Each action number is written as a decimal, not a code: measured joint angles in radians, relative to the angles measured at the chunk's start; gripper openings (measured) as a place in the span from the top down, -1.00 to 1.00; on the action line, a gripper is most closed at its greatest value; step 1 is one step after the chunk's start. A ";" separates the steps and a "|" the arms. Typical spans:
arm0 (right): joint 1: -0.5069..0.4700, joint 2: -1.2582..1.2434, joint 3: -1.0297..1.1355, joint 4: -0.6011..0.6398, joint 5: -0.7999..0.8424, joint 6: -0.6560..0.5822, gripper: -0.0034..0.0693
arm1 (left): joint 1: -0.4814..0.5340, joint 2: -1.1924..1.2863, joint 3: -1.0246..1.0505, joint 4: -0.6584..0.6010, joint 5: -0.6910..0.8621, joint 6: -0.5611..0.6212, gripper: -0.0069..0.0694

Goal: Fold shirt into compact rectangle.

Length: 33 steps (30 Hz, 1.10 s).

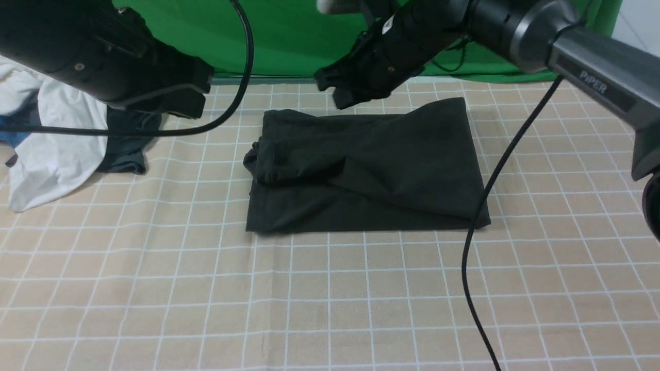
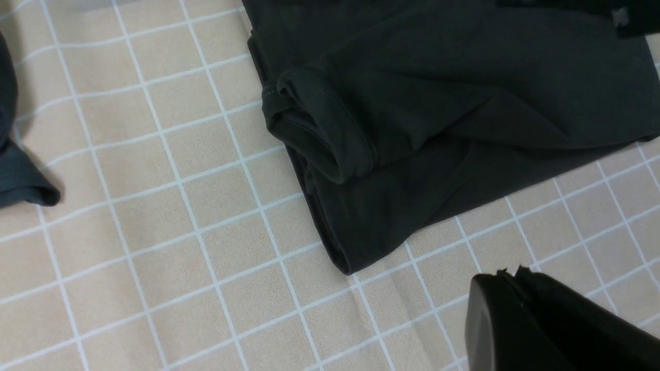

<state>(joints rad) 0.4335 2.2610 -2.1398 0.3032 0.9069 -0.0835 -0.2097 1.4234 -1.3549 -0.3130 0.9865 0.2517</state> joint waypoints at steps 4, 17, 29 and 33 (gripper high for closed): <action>-0.008 0.046 0.000 -0.013 0.059 0.000 0.80 | 0.000 0.000 0.000 -0.002 0.003 0.000 0.77; 0.136 0.124 0.001 -0.023 0.203 -0.088 0.80 | 0.000 0.000 0.000 -0.004 0.020 -0.007 0.77; 0.130 0.131 -0.099 -0.002 0.088 -0.034 0.80 | 0.000 0.000 0.000 -0.002 0.015 -0.035 0.77; 0.142 0.191 -0.101 0.048 0.121 -0.031 0.80 | 0.000 0.000 0.000 -0.003 0.009 -0.040 0.77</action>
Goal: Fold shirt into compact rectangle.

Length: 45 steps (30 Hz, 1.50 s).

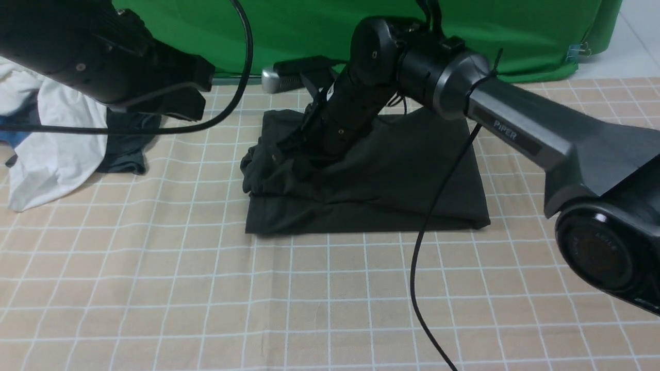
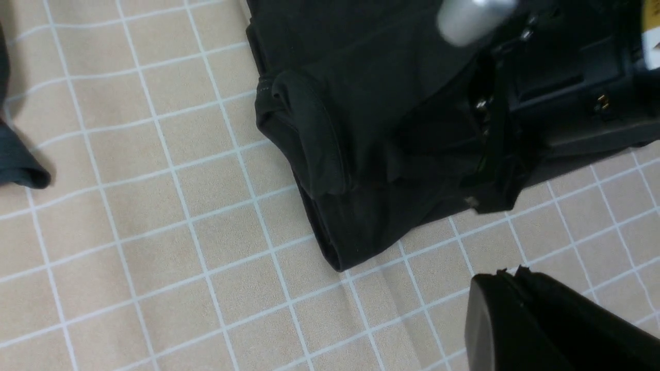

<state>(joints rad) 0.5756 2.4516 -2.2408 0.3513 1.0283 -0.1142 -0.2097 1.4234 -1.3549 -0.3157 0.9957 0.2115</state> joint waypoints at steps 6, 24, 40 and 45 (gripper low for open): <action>0.017 0.041 -0.019 0.010 0.019 -0.014 0.80 | 0.000 0.000 0.001 0.000 0.004 -0.024 0.77; -0.330 -0.438 0.316 -0.154 0.177 -0.062 0.79 | 0.000 0.057 0.002 0.056 0.042 -0.192 0.77; -0.449 -0.604 0.852 -0.019 -0.111 -0.130 -0.20 | -0.040 0.462 0.002 0.094 -0.099 -0.074 -0.16; -0.417 -0.604 0.852 -0.011 -0.161 -0.134 -0.26 | -0.040 0.514 0.002 0.086 -0.153 -0.049 -0.56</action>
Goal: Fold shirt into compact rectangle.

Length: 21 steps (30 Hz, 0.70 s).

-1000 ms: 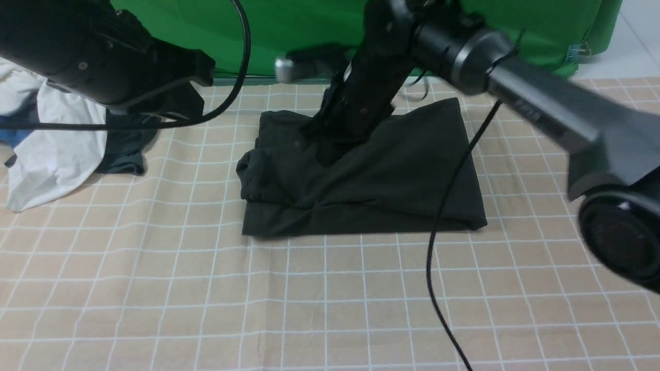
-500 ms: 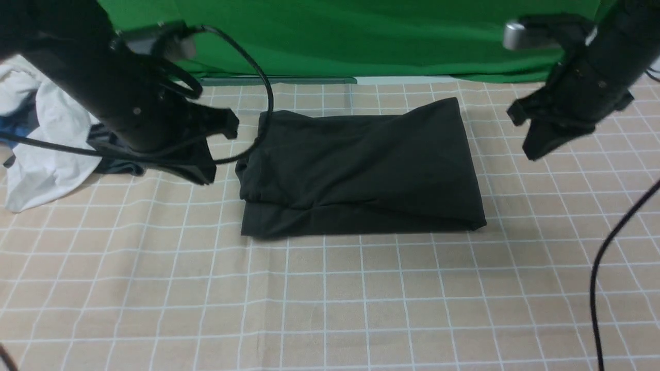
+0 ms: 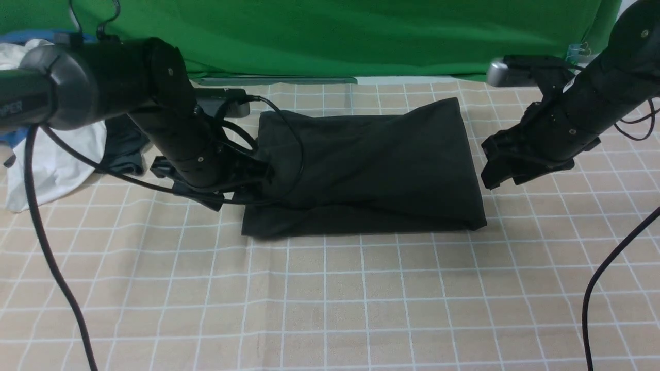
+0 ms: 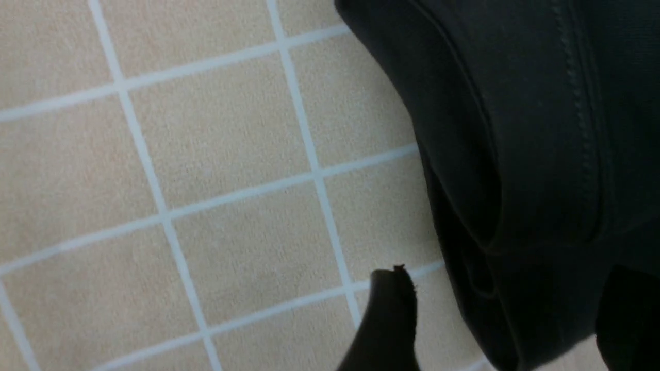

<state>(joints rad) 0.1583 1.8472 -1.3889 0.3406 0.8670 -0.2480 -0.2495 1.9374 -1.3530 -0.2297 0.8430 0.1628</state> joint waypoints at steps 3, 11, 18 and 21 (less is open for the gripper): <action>0.017 0.000 0.000 0.001 -0.012 0.000 -0.27 | 0.000 0.033 0.000 -0.038 -0.004 0.043 -0.61; 0.021 0.015 0.000 0.002 -0.049 0.001 -0.52 | 0.000 0.073 0.000 -0.096 0.009 0.104 -0.17; 0.025 0.092 0.000 0.014 -0.058 0.003 -0.76 | -0.001 0.074 0.000 -0.097 0.018 0.128 0.61; 0.029 0.147 0.000 0.054 -0.058 0.004 -0.73 | -0.001 0.073 0.000 -0.095 0.025 0.131 0.73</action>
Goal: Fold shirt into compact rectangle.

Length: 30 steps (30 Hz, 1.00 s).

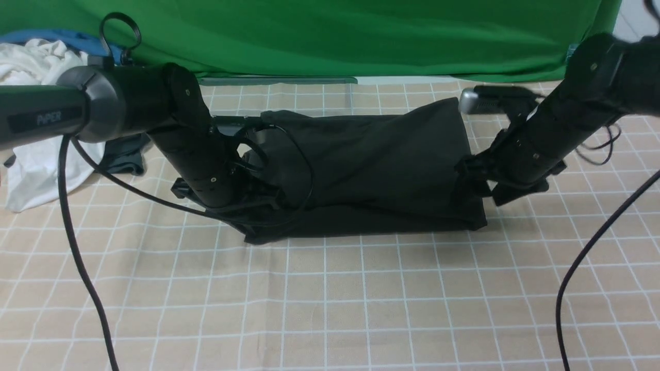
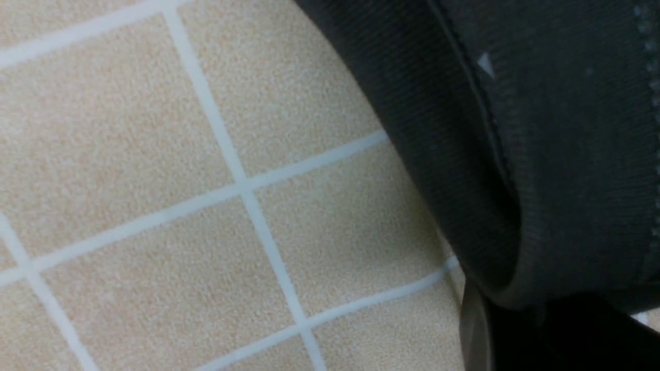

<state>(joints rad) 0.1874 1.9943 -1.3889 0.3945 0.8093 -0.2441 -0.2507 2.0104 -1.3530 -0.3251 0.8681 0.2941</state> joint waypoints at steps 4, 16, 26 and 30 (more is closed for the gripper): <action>0.000 0.039 0.000 0.005 0.001 -0.001 -0.41 | 0.000 -0.002 0.000 0.001 0.005 0.000 0.73; -0.003 -0.060 0.004 -0.028 0.227 -0.042 0.64 | 0.000 -0.132 0.000 0.016 0.143 -0.005 0.77; -0.004 -0.247 0.231 -0.133 0.232 0.033 0.64 | -0.002 -0.253 0.098 0.047 0.243 -0.114 0.78; -0.004 -0.251 0.296 -0.139 0.172 0.059 0.48 | -0.009 -0.253 0.226 0.035 0.210 -0.126 0.72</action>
<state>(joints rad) 0.1834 1.7429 -1.0925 0.2557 0.9815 -0.1856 -0.2600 1.7575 -1.1269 -0.2898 1.0781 0.1680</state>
